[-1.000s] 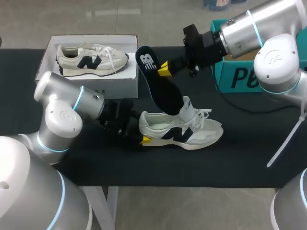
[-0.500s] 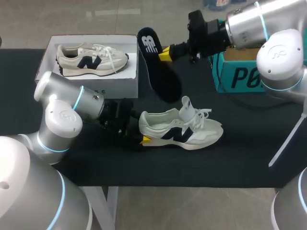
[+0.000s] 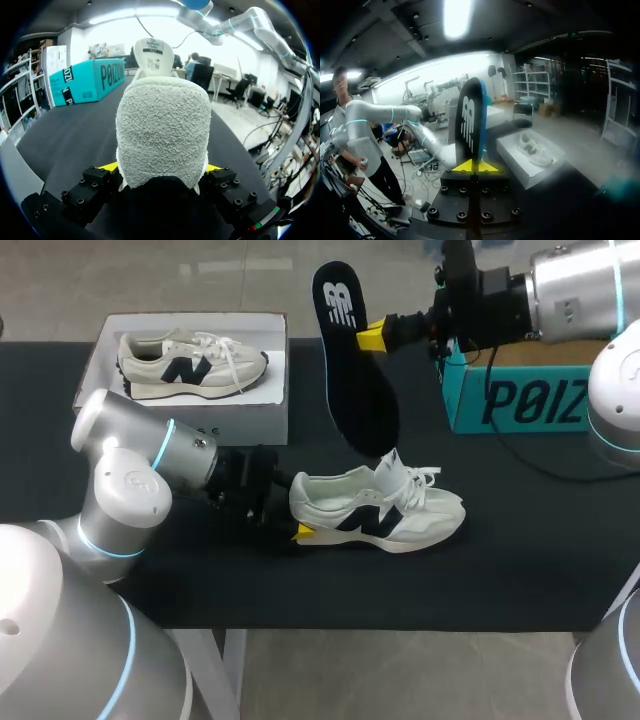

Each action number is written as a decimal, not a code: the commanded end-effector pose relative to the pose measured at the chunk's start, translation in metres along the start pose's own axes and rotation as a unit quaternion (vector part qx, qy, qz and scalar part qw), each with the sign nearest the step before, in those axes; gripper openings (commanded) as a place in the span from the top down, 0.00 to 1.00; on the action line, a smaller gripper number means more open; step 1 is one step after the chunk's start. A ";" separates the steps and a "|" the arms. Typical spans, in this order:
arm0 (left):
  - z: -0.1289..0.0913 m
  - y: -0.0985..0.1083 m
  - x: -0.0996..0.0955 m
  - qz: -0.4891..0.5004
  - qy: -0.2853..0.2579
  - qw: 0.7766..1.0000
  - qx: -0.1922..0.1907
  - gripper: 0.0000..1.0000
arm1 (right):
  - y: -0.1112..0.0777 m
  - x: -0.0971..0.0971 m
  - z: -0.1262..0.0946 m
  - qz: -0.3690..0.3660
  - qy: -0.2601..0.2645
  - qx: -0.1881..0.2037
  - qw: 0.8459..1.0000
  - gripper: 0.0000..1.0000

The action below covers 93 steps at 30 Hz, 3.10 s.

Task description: Take the shoe out of the shoebox, open the shoe tongue, remove and reinsert the insole, then place the shoe into the shoebox

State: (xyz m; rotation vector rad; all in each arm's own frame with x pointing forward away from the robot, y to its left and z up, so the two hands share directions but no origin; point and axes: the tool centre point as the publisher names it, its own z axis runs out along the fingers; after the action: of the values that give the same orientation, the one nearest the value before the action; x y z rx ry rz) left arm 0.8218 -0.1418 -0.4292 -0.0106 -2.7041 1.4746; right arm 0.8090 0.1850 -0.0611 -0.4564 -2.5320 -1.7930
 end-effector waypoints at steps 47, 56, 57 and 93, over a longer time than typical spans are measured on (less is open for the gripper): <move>-0.017 -0.005 0.003 -0.011 -0.017 0.997 -0.079 0.00 | -0.034 0.126 -0.047 0.103 -0.117 -0.050 0.986 1.00; -0.034 -0.006 0.007 -0.018 -0.058 0.968 -0.244 0.00 | -0.043 0.132 -0.053 0.116 -0.119 -0.044 0.985 1.00; -0.034 -0.006 0.007 -0.018 -0.058 0.968 -0.244 0.00 | -0.043 0.133 -0.055 0.116 -0.121 -0.042 0.985 1.00; -0.064 -0.055 0.023 0.008 -0.118 0.868 -0.483 0.00 | -0.051 0.133 -0.096 0.123 -0.065 -0.030 0.990 1.00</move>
State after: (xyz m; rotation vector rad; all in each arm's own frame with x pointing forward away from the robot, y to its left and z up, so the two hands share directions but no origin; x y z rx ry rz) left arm 0.8029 -0.1134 -0.3509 0.0819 -3.3020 0.2565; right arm 0.6596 0.1165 -0.0547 -0.8669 -2.3740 -1.8080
